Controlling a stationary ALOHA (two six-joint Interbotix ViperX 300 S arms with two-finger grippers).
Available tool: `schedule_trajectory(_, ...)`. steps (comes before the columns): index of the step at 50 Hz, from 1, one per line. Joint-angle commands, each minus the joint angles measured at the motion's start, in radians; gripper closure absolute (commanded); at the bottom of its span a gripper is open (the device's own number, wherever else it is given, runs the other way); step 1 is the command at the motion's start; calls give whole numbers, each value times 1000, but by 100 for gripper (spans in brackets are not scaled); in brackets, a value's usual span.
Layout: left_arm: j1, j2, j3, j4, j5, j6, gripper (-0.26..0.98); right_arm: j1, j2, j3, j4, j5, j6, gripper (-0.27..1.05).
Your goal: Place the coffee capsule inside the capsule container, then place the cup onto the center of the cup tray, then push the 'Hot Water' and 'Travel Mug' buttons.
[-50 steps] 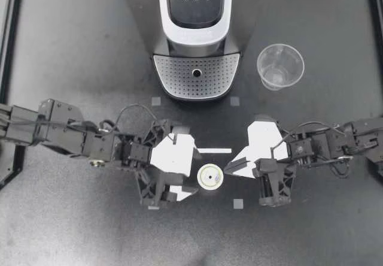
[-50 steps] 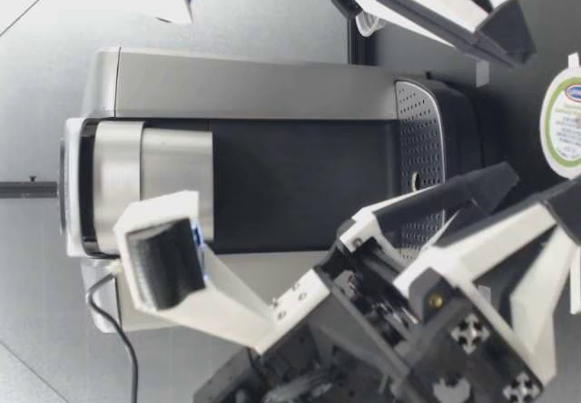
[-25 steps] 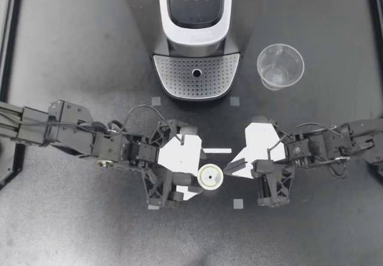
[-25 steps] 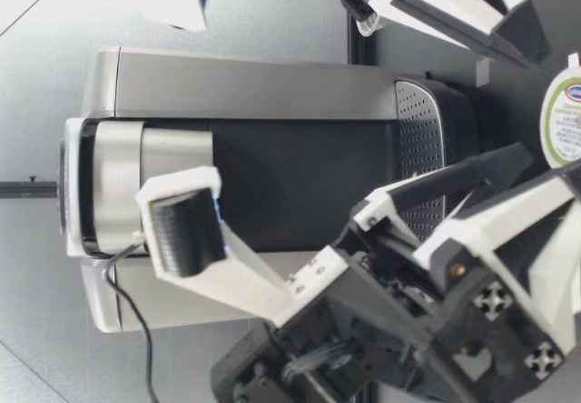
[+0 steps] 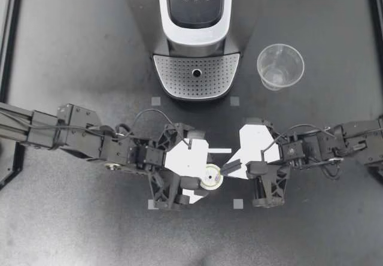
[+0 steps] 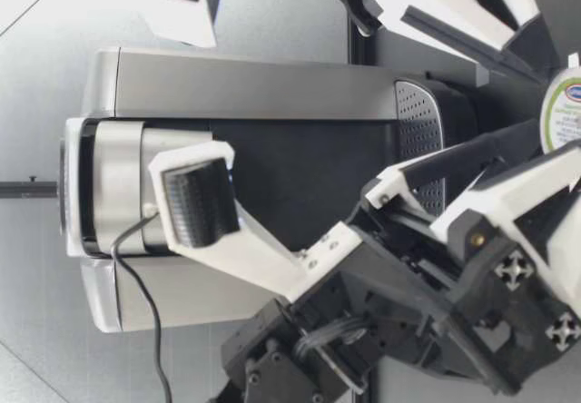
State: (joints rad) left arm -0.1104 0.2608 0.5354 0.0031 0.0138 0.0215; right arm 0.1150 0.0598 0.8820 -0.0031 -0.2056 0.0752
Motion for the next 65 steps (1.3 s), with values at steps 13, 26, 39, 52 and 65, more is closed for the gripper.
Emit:
schedule_trajectory(13, -3, -3, -31, 0, -3, 0, -11, 6, -9, -17, -2, 11, -2, 71)
schedule_trajectory(26, -2, 6, -41, 0, -3, 0, -10, 6, -9, -18, -2, 11, -2, 71)
schedule_trajectory(39, -3, 8, -54, 0, -3, 0, 3, 6, -8, -18, -2, 11, -3, 71)
schedule_trajectory(52, -3, 6, -49, -2, -3, -3, 23, 6, -12, -18, -2, 14, -3, 71)
schedule_trajectory(65, -6, -25, -32, -5, -3, -12, 27, 6, -106, 2, -2, 3, 3, 71)
